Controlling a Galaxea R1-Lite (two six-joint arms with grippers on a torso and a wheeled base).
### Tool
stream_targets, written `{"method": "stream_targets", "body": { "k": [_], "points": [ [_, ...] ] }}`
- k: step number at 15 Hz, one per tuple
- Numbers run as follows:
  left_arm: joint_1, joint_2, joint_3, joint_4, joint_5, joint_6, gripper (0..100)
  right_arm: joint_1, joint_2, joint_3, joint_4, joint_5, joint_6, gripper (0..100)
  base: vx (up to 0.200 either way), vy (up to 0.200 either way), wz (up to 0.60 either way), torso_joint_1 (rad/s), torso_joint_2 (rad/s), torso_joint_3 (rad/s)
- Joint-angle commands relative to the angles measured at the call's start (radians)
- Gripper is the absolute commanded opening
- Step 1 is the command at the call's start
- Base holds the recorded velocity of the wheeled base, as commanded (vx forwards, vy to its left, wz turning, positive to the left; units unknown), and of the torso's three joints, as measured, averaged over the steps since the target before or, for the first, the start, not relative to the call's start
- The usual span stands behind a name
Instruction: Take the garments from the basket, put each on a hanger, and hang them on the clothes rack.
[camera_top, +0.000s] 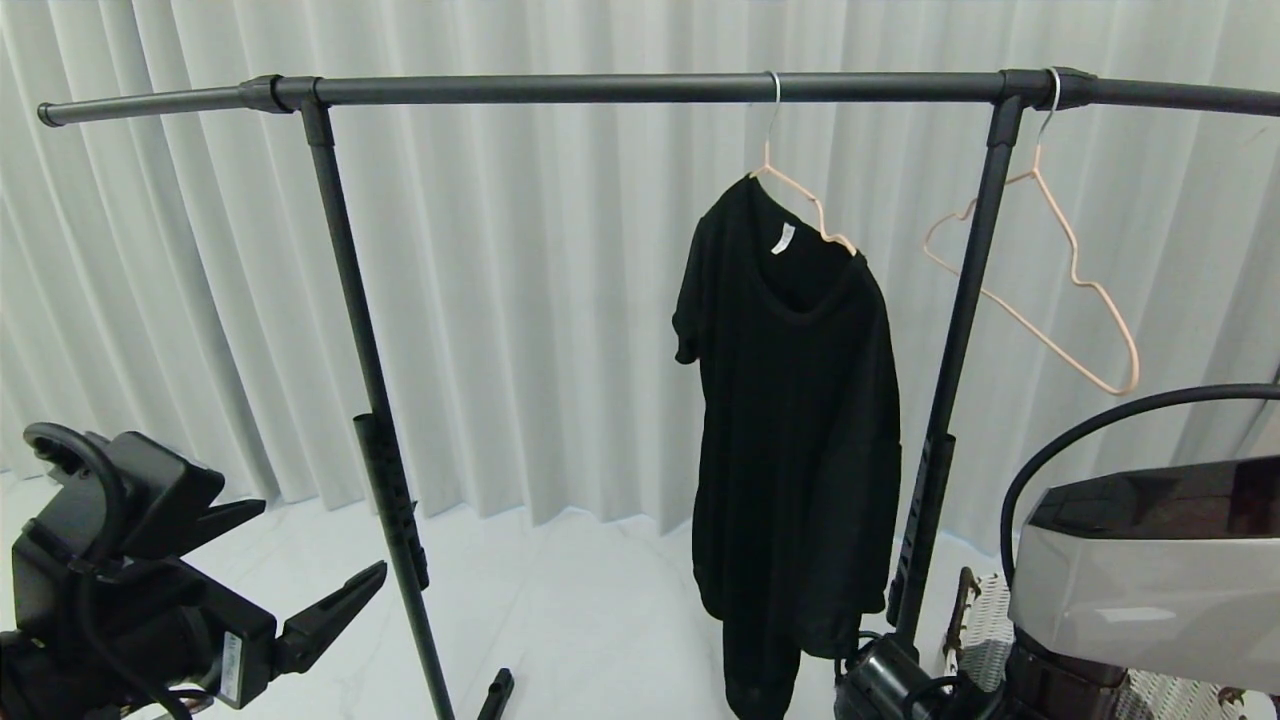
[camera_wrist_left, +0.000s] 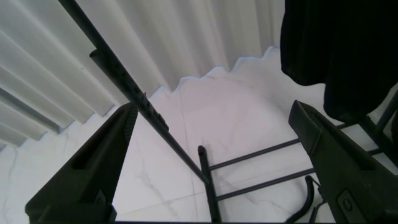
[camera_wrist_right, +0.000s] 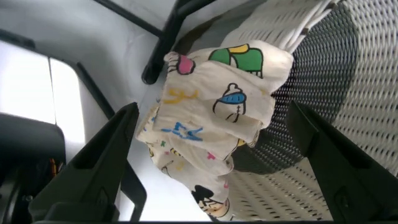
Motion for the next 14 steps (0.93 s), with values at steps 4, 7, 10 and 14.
{"method": "stream_targets", "body": {
  "k": [4, 7, 10, 14],
  "points": [
    [-0.001, 0.000, -0.015, 0.000, -0.002, -0.001, 100, 0.001, 0.013, -0.009, 0.001, -0.008, 0.016, 0, 0.000, 0.000, 0.00, 0.000, 0.00, 0.000],
    [0.000, -0.002, -0.015, 0.000, -0.002, -0.001, 100, 0.001, 0.015, -0.009, 0.002, -0.006, 0.016, 0, 0.000, 0.000, 0.00, 0.000, 0.00, 0.000],
    [-0.001, 0.000, -0.017, 0.000, -0.002, -0.001, 100, 0.001, -0.002, -0.007, 0.004, -0.008, 0.018, 0, 0.000, 0.000, 0.00, 0.000, 0.00, 0.000],
    [-0.001, 0.005, -0.017, 0.000, -0.003, -0.004, 100, 0.002, -0.172, -0.006, 0.145, -0.009, 0.069, 0, 0.000, 0.000, 0.00, 0.000, 0.00, 0.000]
  ]
}}
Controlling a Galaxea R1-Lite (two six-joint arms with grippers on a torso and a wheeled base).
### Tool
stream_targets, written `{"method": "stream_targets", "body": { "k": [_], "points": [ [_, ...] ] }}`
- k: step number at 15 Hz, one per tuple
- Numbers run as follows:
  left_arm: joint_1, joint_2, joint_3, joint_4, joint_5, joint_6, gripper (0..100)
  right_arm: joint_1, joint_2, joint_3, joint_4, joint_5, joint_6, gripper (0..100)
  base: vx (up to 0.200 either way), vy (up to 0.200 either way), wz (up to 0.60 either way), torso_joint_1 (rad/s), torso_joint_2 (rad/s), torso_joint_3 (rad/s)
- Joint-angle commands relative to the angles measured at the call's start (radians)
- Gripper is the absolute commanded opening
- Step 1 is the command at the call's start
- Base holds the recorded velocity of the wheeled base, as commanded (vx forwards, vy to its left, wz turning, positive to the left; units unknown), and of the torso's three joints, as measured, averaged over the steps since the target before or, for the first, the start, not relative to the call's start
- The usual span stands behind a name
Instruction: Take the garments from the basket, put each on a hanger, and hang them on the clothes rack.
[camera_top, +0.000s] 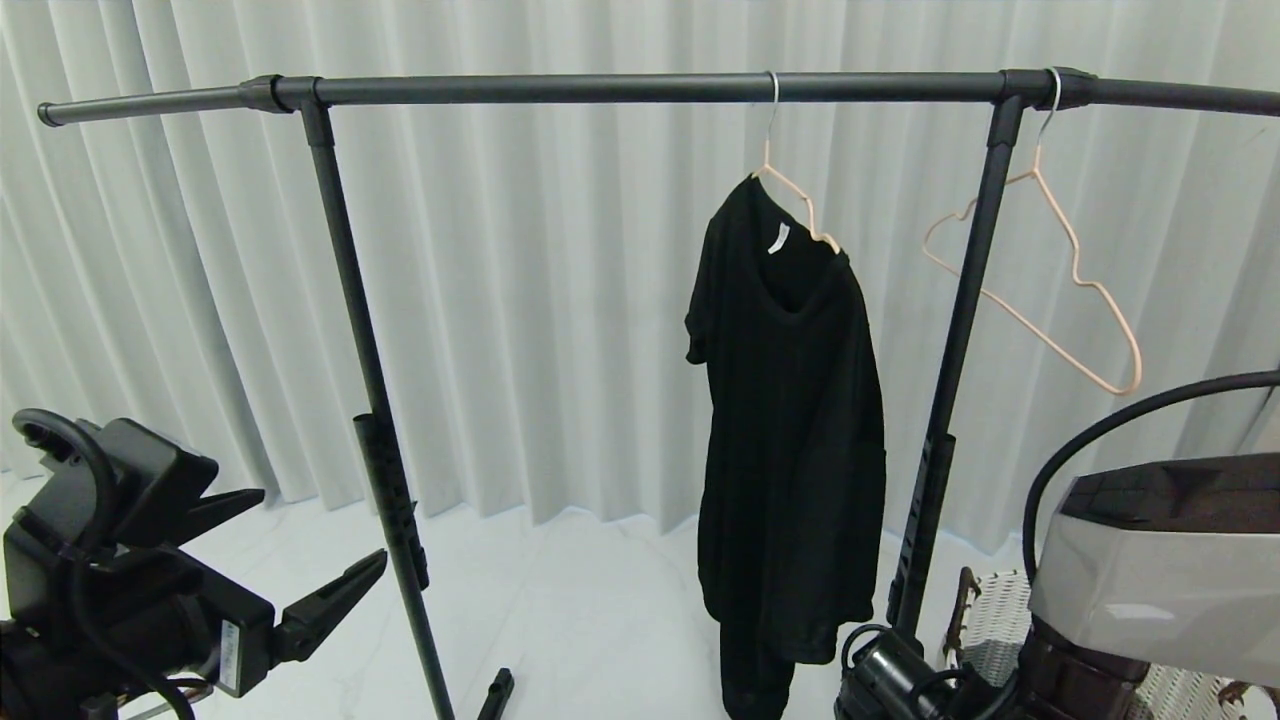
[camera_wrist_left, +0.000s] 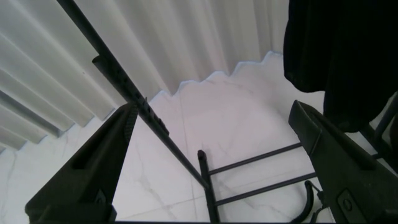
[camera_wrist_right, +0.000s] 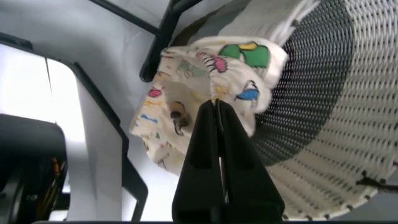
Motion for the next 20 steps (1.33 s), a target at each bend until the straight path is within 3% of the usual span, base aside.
{"method": "stream_targets", "body": {
  "k": [1, 4, 6, 8, 11, 15, 20],
  "points": [
    [-0.001, 0.006, 0.000, 0.000, -0.001, 0.002, 100, 0.002, -0.196, -0.003, 0.142, -0.001, 0.063, 0, 0.000, 0.000, 0.00, 0.000, 0.00, 0.000],
    [-0.004, 0.009, -0.001, 0.000, -0.004, 0.003, 100, -0.025, -0.443, -0.066, 0.225, -0.055, 0.043, 0, 0.000, 0.000, 0.00, 0.000, 0.00, 0.000],
    [-0.006, 0.009, -0.012, 0.000, -0.004, 0.005, 100, -0.036, -0.643, -0.129, 0.384, -0.060, -0.055, 0, 0.000, 0.000, 0.00, 0.000, 0.00, 0.000],
    [-0.020, 0.020, -0.024, 0.000, -0.004, 0.005, 100, -0.053, -0.764, -0.219, 0.536, -0.063, -0.098, 0, 0.000, 0.000, 0.00, 0.000, 0.00, 0.000],
    [-0.055, 0.021, -0.027, 0.000, -0.004, 0.005, 100, -0.058, -0.853, -0.372, 0.654, -0.061, -0.143, 0, 0.000, 0.000, 0.00, 0.000, 0.00, 0.000],
    [-0.059, 0.021, -0.026, 0.000, -0.004, 0.003, 100, -0.058, -0.894, -0.478, 0.665, -0.058, -0.325, 0, -0.150, 0.000, 0.00, 0.002, 0.00, 0.003],
    [-0.067, 0.060, -0.040, 0.000, -0.019, -0.004, 100, -0.049, -0.871, -0.587, 0.665, -0.055, -0.391, 0, -0.120, 0.000, 0.00, 0.001, 0.00, 0.002]
  ]
}}
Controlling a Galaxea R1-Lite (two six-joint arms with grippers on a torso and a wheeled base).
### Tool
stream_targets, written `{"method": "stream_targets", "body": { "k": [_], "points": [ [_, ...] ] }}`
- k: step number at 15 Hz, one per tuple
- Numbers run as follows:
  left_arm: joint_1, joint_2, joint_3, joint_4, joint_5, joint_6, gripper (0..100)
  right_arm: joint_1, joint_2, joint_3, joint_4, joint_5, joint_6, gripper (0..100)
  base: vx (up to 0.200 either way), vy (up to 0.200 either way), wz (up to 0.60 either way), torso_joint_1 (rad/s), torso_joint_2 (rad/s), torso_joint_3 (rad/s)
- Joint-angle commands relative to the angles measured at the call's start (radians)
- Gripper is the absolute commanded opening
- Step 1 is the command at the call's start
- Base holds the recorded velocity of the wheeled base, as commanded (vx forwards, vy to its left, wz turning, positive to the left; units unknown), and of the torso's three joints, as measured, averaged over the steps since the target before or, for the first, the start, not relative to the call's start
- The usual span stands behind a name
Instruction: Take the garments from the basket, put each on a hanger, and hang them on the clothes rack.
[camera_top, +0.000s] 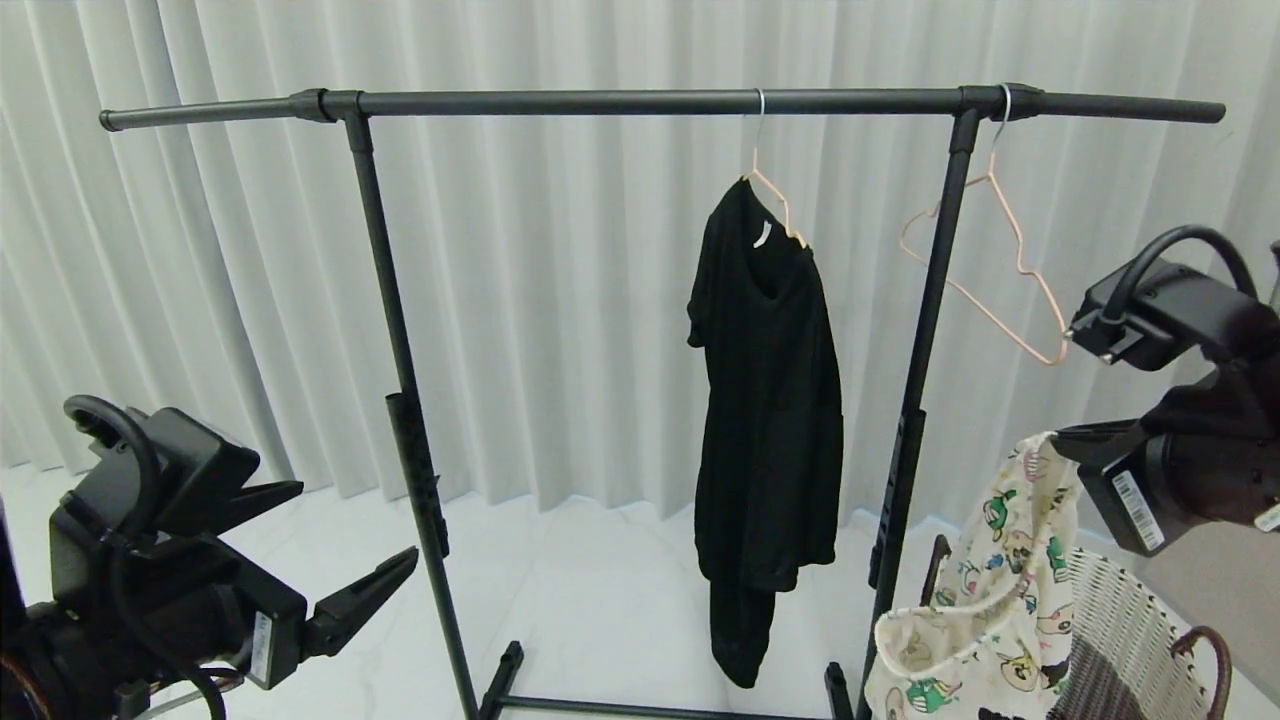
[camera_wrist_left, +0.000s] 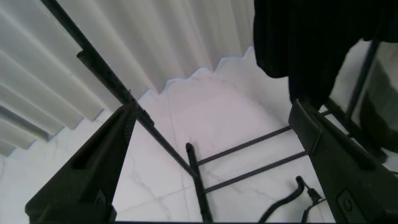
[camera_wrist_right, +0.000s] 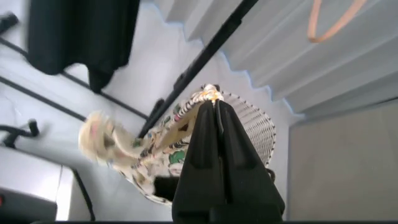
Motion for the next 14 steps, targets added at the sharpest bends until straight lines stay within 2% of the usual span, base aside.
{"method": "stream_targets", "body": {
  "k": [1, 3, 4, 6, 8, 11, 14],
  "points": [
    [-0.021, 0.022, -0.005, 0.000, -0.021, 0.000, 100, 0.014, 0.014, -0.046, -0.003, 0.003, -0.002, 0, 0.000, 0.000, 0.00, 0.000, 0.00, 0.000],
    [-0.078, 0.043, -0.023, 0.000, -0.089, -0.020, 100, 0.050, 0.034, -0.085, -0.017, 0.022, 0.004, 0, 0.000, 0.000, 0.00, 0.000, 0.00, 0.000],
    [-0.115, 0.063, -0.057, 0.000, -0.115, -0.063, 100, 0.067, 0.043, -0.092, -0.040, 0.035, 0.005, 0, 0.000, 0.000, 0.00, 0.000, 0.00, 0.000],
    [-0.245, 0.121, -0.161, 0.000, -0.121, -0.226, 100, 0.084, 0.068, -0.092, -0.118, 0.042, 0.005, 0, 0.000, 0.000, 0.00, 0.000, 0.00, 0.000],
    [-0.355, 0.184, -0.211, -0.002, -0.120, -0.327, 100, 0.096, 0.092, -0.097, -0.189, 0.046, 0.007, 0, 0.000, 0.000, 0.00, 0.000, 0.00, 0.000],
    [-0.438, 0.295, -0.224, -0.002, -0.120, -0.356, 100, 0.112, 0.134, -0.106, -0.282, 0.060, 0.033, 0, 0.000, 0.000, 0.00, 0.000, 0.00, 0.000],
    [-0.481, 0.411, -0.280, -0.060, -0.120, -0.364, 100, 0.123, 0.141, -0.125, -0.302, 0.068, 0.073, 0, 0.000, 0.000, 0.00, 0.000, 0.00, 0.000]
  ]
}}
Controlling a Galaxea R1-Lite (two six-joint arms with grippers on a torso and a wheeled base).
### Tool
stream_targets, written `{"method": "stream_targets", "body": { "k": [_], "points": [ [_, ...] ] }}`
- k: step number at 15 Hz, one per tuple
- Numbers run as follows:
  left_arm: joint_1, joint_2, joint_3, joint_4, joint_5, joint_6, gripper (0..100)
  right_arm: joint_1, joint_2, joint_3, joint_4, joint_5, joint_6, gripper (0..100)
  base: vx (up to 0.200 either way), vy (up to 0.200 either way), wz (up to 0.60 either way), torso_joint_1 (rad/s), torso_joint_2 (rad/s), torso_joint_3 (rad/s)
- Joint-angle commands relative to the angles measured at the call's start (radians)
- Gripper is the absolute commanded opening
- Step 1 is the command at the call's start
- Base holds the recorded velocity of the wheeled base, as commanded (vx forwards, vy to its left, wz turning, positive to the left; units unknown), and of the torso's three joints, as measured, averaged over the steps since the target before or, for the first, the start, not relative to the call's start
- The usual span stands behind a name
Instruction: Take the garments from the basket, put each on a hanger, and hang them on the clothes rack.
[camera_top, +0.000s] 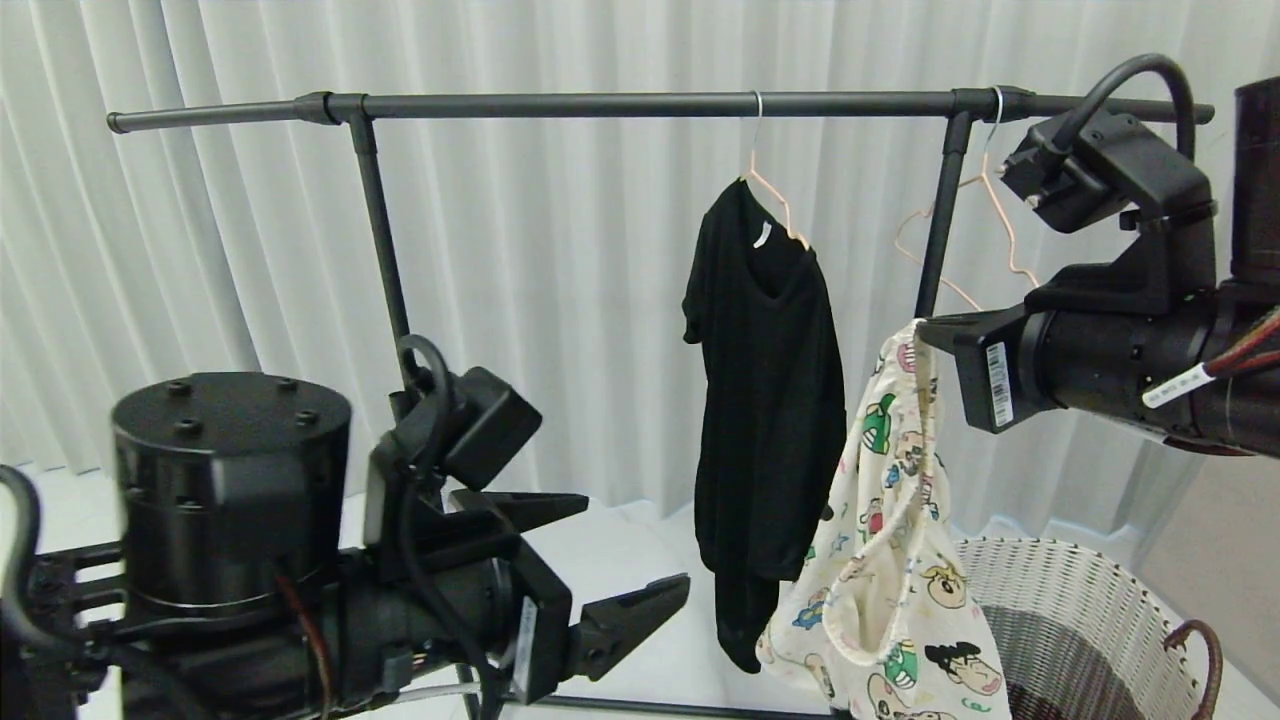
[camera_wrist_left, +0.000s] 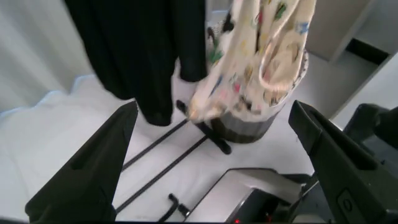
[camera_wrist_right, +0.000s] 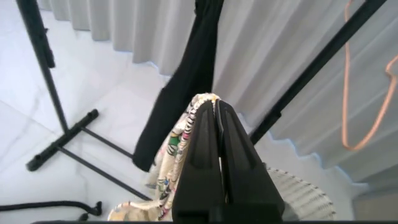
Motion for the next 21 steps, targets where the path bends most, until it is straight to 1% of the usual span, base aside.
{"method": "stream_targets", "body": {
  "k": [1, 2, 4, 5, 8, 12, 15, 18, 19, 20, 21],
  "points": [
    [-0.055, 0.172, -0.070, -0.075, 0.000, -0.046, 100, 0.018, 0.011, -0.013, -0.001, 0.001, 0.024, 0, 0.000, 0.000, 0.00, 0.000, 0.00, 0.000],
    [-0.075, 0.221, -0.096, -0.120, 0.000, -0.083, 100, 0.020, 0.007, -0.017, -0.001, 0.002, 0.036, 0, 0.000, 0.000, 0.00, 0.000, 0.00, 0.000],
    [-0.115, 0.287, -0.118, -0.175, 0.000, -0.129, 100, 0.020, 0.005, -0.017, -0.001, 0.001, 0.042, 0, 0.000, 0.000, 0.00, 0.000, 0.00, 0.000],
    [-0.138, 0.307, -0.122, -0.192, 0.000, -0.135, 100, 0.020, 0.007, -0.017, -0.001, 0.002, 0.044, 0, 0.000, 0.000, 0.00, 0.000, 0.00, 0.000],
    [-0.152, 0.404, -0.142, -0.249, -0.002, -0.135, 100, 0.020, 0.004, -0.015, 0.002, 0.002, 0.056, 0, 0.000, 0.000, 0.00, 0.000, 0.00, 0.000],
    [-0.158, 0.560, -0.174, -0.399, 0.001, -0.133, 100, 0.020, -0.002, -0.013, 0.005, 0.004, 0.064, 0, 0.000, 0.000, 0.00, 0.000, 0.00, 0.000],
    [-0.138, 0.611, -0.177, -0.411, -0.002, -0.129, 100, 0.020, -0.001, -0.015, 0.005, 0.005, 0.064, 0, 0.000, 0.000, 0.00, 0.000, 0.00, 0.000],
    [-0.137, 0.626, -0.174, -0.411, 0.001, -0.114, 100, 0.020, -0.001, -0.015, 0.005, 0.005, 0.064, 0, 0.000, 0.000, 0.00, 0.000, 0.00, 0.000],
    [-0.137, 0.628, -0.173, -0.411, 0.001, -0.107, 0, 0.020, -0.001, -0.015, 0.005, 0.005, 0.064, 0, 0.000, 0.000, 0.00, 0.000, 0.00, 0.000],
    [-0.137, 0.628, -0.174, -0.411, 0.001, -0.089, 0, 0.018, -0.001, -0.015, 0.005, 0.005, 0.064, 0, 0.000, 0.000, 0.00, 0.000, 0.00, 0.000],
    [-0.137, 0.628, -0.174, -0.411, 0.003, -0.086, 0, 0.018, -0.001, -0.015, 0.005, 0.005, 0.064, 0, 0.000, 0.000, 0.00, 0.000, 0.00, 0.000]
  ]
}}
